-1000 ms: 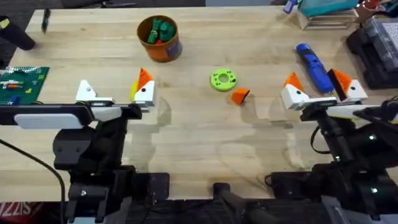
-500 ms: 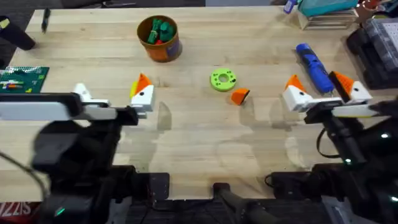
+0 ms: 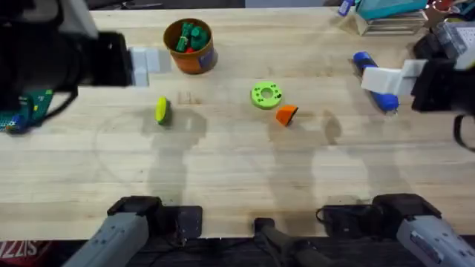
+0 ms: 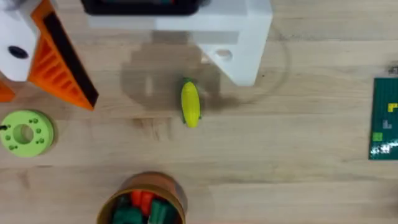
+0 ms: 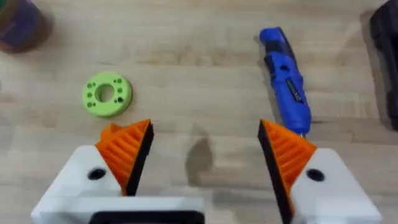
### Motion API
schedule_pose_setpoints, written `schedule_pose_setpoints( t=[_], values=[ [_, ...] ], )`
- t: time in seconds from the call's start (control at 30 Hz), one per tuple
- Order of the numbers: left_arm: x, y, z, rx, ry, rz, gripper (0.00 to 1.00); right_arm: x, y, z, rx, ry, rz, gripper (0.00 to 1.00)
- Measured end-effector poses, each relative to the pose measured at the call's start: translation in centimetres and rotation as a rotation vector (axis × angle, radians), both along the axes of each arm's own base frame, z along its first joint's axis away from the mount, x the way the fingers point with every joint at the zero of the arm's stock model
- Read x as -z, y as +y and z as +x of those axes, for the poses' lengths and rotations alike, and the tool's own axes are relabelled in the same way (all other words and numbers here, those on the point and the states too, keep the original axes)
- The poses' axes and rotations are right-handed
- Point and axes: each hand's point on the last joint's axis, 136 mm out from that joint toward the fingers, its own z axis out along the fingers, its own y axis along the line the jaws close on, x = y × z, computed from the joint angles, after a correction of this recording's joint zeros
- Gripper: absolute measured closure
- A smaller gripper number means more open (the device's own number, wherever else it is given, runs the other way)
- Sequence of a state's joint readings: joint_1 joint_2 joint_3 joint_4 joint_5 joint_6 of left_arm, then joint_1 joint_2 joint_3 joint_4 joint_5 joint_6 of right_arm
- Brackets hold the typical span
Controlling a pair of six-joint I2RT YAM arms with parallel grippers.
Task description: Pick up the gripper from the table and insert it into the empty holder that is missing its gripper. Then pick up a screw, insert it into the mounting hole, and use the screwdriver to tighten it. Finally, clean up the table by picking up the vegetable and placing it into the bucket.
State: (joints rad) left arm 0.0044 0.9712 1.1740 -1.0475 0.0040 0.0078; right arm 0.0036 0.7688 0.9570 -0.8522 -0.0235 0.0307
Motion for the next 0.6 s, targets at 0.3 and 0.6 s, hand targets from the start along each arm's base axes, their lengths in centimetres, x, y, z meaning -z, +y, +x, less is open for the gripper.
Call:
schedule_pose_setpoints(
  t=[0.3,0.6],
  values=[
    [3.4,0.0,2.3,0.009,0.219,0.004,0.017,1.3,0.0,2.2,0.0,0.124,0.0,0.007],
    [12.1,1.8,3.8,-0.041,0.471,-0.01,0.016,2.8,0.0,2.8,0.0,0.188,-0.001,0.008]
  ],
)
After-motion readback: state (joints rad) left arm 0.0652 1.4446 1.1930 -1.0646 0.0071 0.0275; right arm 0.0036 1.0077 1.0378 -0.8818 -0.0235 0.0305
